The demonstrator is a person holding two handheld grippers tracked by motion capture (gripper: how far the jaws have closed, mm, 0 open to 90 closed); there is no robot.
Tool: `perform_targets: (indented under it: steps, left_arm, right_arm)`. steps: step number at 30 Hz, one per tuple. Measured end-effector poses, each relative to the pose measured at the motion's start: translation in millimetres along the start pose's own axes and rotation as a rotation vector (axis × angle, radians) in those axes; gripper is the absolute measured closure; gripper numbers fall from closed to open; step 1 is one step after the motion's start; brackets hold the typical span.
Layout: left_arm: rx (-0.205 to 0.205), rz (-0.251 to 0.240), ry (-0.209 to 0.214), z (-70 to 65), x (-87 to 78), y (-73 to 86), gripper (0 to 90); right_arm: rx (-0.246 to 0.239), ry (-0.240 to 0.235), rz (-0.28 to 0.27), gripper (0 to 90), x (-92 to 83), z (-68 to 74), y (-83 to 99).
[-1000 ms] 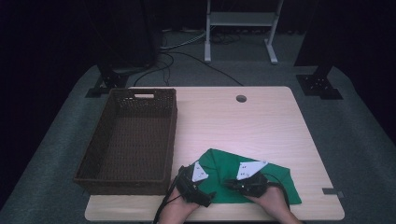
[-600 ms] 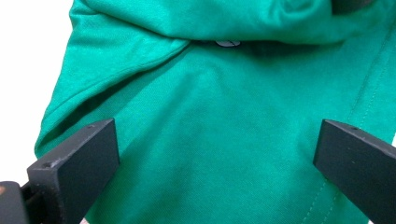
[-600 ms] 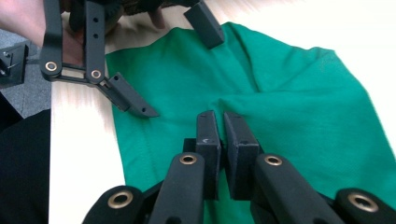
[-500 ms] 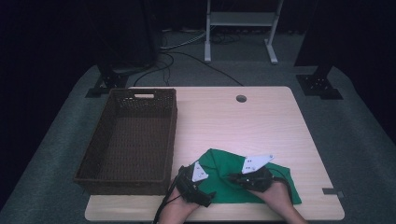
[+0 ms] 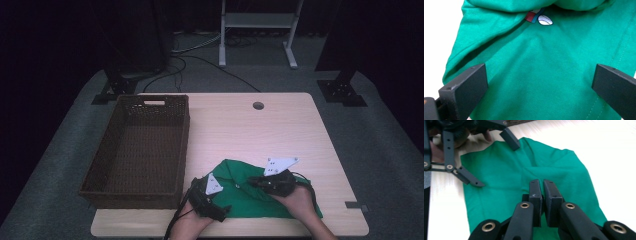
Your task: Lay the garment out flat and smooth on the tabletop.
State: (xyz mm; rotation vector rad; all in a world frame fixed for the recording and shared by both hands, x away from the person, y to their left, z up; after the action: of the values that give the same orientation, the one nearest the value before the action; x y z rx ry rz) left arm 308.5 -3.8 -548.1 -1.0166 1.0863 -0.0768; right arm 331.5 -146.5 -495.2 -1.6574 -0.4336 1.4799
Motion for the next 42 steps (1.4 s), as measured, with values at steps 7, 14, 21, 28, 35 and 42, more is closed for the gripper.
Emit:
perform_targets:
  steps: [7, 14, 21, 28, 35, 42]
  left_arm:
    - [0.0, -0.001, 0.0, 0.0, 0.0, 0.0, 0.0]
    - [0.002, 0.0, 0.0, 0.1, 0.0, 0.0, 0.0]
    - [0.003, 0.001, 0.0, 0.1, -0.1, 0.1, 0.0]
    - [0.002, 0.001, 0.0, 0.0, -0.1, 0.1, 0.0]
    - [0.003, 0.001, 0.0, 0.1, -0.1, 0.1, 0.0]
    - [0.003, 0.002, 0.0, 0.2, -0.1, 0.1, 0.0]
  right_arm:
    - [0.01, 0.017, 0.011, 86.1, 0.2, -10.9, -0.5]
    - [0.012, 0.034, 0.02, 86.1, 0.3, -19.1, -2.6]
    - [0.016, 0.052, 0.018, 86.1, -2.9, -28.1, -6.6]
    - [0.021, 0.066, 0.015, 86.1, -5.9, -35.6, -9.9]
    - [0.026, 0.077, 0.016, 86.1, -7.5, -42.2, -13.0]
    - [0.043, 0.07, 0.013, 86.1, -6.8, -46.9, -15.1]
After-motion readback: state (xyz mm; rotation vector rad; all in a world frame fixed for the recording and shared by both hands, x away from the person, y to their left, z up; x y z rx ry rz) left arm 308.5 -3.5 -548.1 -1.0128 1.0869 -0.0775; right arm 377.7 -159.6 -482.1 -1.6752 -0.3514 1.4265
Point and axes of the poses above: each handheld gripper's, and its own axes: x roughly forward along the jaws, y roughly out of its underside, z roughly to its left, the point moved 9 cm from there along x, roughly forward along the jaws, and after that the axes turned 6 degrees about -y, right-handed, at the moved point
